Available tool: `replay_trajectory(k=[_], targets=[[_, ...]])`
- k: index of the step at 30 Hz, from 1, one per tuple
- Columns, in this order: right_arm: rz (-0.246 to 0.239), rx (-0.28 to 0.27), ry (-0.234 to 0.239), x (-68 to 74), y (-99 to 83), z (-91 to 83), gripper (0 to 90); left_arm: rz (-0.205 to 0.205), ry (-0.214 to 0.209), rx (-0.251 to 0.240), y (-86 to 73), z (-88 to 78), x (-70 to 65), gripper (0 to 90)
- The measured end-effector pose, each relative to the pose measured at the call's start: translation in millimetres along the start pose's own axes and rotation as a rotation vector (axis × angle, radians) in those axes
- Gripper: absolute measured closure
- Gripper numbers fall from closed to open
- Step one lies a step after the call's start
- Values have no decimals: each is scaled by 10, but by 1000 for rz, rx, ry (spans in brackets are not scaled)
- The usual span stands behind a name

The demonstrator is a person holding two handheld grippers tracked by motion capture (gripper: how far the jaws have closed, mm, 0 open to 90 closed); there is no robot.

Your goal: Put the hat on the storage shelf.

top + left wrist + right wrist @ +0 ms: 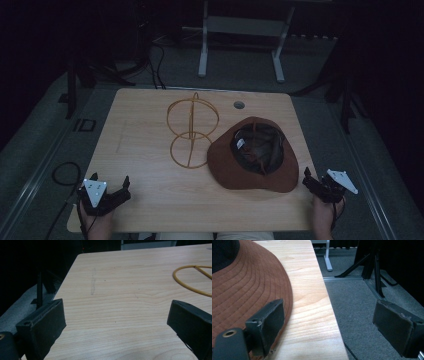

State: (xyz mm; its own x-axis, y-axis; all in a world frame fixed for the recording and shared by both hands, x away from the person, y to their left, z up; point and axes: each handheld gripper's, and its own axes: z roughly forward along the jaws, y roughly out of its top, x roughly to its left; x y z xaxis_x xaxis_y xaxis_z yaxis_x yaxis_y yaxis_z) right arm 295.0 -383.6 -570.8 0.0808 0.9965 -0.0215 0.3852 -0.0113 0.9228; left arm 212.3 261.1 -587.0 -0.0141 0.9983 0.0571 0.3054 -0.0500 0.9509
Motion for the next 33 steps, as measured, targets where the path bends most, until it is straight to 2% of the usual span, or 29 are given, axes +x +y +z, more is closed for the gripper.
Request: replay_trajectory(k=[6,11,13,16,19,21,23,27,33], targets=[[-28,34,30,16,12,30,104,2,1,0,0,1,-2,21],[-32,53,44,21,15,40,104,-2,1,1,-1,-4,3,21],[-41,90,78,33,16,50,104,-8,1,-3,-1,-2,11,21],[-65,122,95,61,14,33,104,-5,3,-2,0,-3,12,21],[-59,152,133,72,52,5,124,-8,-1,-7,4,-10,10,21],[-53,148,149,81,66,-11,127,-8,-1,-7,5,-10,10,21],[-87,163,170,148,123,-45,127,-11,-3,-12,7,-12,6,21],[-110,159,204,201,203,-75,129,-17,-9,-16,9,-16,0,21],[-145,135,266,293,460,-126,124,-12,-13,-12,10,-17,-11,21]])
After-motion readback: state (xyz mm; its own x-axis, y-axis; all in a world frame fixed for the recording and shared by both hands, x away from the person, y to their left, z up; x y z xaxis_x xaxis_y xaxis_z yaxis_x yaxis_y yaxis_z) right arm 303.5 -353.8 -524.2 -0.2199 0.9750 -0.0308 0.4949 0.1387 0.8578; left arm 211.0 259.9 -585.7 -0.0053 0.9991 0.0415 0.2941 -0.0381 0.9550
